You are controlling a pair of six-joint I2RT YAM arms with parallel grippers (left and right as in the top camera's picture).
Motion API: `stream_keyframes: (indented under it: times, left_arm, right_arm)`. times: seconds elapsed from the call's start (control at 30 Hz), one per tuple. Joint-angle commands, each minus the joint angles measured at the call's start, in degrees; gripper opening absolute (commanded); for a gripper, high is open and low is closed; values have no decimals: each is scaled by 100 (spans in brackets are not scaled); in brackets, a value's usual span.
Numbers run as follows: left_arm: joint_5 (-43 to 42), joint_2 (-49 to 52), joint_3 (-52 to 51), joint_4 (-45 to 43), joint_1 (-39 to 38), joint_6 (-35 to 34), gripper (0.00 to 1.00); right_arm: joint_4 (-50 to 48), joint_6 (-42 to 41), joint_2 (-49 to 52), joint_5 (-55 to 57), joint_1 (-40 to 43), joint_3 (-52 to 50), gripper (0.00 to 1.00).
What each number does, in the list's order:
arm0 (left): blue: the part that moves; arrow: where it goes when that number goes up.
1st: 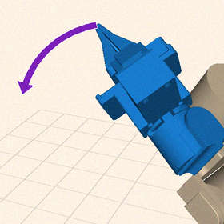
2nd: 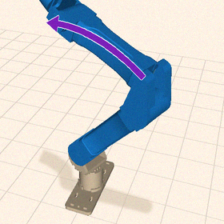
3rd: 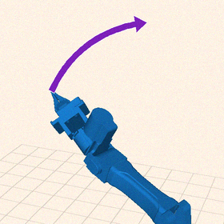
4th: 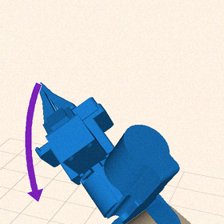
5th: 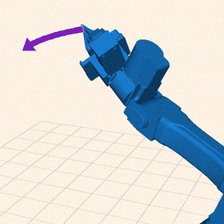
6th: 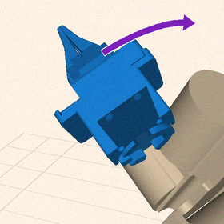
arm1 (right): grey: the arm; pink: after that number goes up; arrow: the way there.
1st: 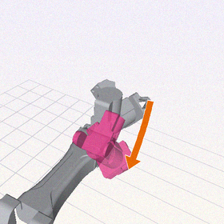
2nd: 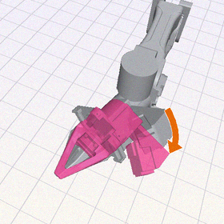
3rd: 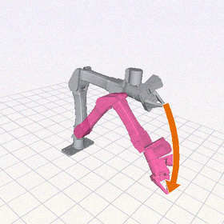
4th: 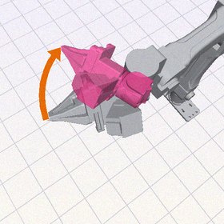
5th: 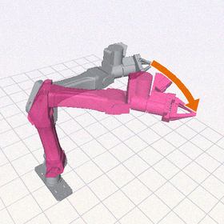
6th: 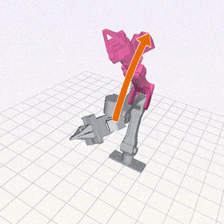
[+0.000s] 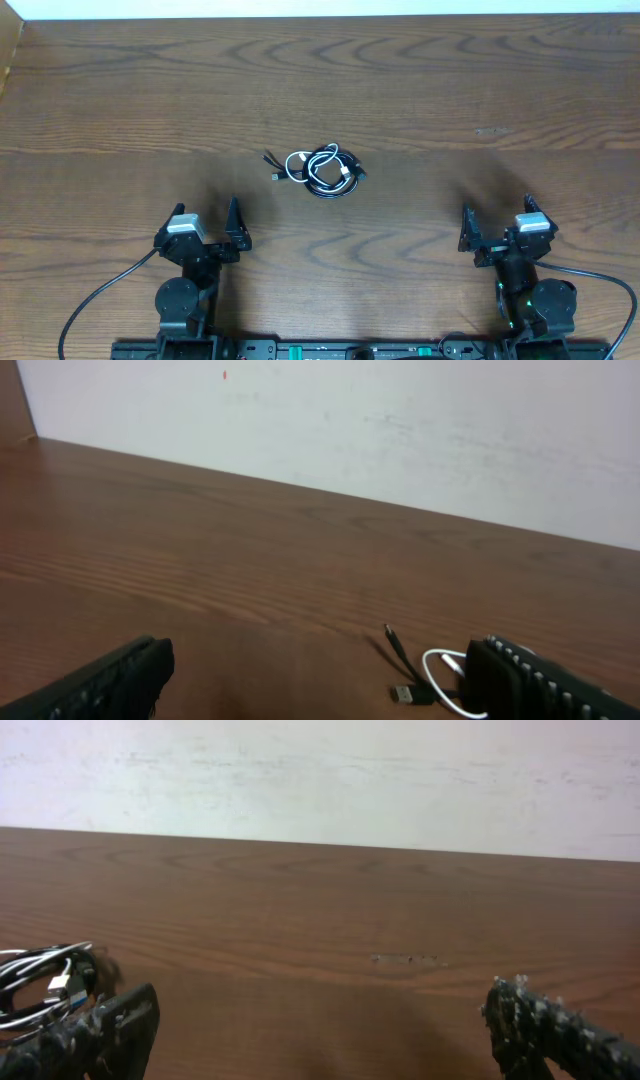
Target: Untangle cables
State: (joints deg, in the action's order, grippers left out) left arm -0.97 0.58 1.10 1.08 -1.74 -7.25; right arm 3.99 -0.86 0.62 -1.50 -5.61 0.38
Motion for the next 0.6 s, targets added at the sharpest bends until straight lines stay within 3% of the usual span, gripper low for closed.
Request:
stream_keyframes:
  times: [0.0,0.33,0.57]
  left_arm:
    - [9,-35,-48,199,-33,-164,98]
    - [61,455,492,887,-33,-140,98]
    - [-9,1814,1270,1351,-33,-162,98]
  right_arm:
    - [33,-105,-24,90,-39,-7,99]
    - [74,-258,407,160,-39,35,99]
    - [256,-404,1545,212,-39,562,99]
